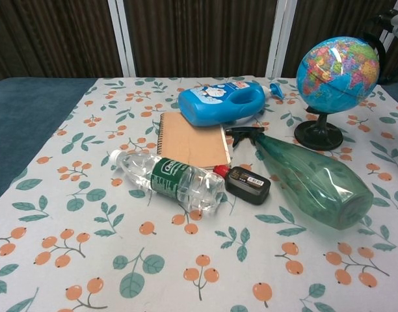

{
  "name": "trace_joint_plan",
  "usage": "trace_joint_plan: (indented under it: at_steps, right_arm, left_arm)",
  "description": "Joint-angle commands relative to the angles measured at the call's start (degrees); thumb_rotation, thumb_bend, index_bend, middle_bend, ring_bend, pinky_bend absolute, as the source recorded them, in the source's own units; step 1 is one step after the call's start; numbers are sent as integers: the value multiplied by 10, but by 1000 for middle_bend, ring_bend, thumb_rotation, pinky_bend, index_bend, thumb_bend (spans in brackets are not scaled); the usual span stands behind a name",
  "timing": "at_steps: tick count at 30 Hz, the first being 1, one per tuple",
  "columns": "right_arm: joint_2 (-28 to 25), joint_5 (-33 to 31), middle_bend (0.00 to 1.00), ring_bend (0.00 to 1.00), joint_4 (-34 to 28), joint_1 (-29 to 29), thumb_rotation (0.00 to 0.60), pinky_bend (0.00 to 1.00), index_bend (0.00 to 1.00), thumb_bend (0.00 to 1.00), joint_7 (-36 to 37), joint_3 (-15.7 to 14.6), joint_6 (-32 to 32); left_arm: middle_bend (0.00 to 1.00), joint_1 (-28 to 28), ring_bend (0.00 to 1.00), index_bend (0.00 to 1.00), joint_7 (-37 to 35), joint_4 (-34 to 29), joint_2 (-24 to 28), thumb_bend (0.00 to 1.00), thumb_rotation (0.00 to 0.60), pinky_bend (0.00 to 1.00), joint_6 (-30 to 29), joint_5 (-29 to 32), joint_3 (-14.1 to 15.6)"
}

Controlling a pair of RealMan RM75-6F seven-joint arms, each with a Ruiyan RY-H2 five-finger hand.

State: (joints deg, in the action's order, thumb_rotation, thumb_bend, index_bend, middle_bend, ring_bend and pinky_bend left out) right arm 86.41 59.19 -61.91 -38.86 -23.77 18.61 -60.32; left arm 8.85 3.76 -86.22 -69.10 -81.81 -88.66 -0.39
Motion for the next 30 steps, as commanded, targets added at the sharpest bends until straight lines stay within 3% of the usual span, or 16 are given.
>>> trace_joint_plan:
  at_steps: [1, 8, 13, 18, 25, 30]
  right_arm:
    - [10, -3, 0, 0, 19, -6, 600, 0, 0, 217, 2, -3, 8]
    - [-34, 31, 0, 0, -18, 33, 600, 0, 0, 217, 20, -28, -30]
    - [-102, 78, 0, 0, -100, 79, 600, 0, 0, 217, 27, -62, -75]
    - [-151, 113, 0, 0, -193, 101, 600, 0, 0, 217, 46, -77, -93]
    - [-155, 120, 0, 0, -270, 81, 600, 0, 0, 217, 38, -51, -99]
    - [-129, 86, 0, 0, -295, 48, 600, 0, 0, 216, -23, -24, -92]
  left_arm:
    - [0, 0, 0, 0, 1, -1, 0, 452, 600, 0, 1, 1, -1]
    - [0, -2, 0, 0, -1, -4, 3, 454, 600, 0, -6, -5, 2]
    - [0, -3, 0, 0, -2, -8, 4, 454, 600, 0, -9, -12, 4]
    - [0, -3, 0, 0, -1, -14, 3, 453, 600, 0, -12, -23, 9]
    - [0, -3, 0, 0, -7, -18, 6, 453, 600, 0, -18, -34, 13]
    - [0, -3, 0, 0, -13, -20, 10, 454, 600, 0, -19, -44, 18]
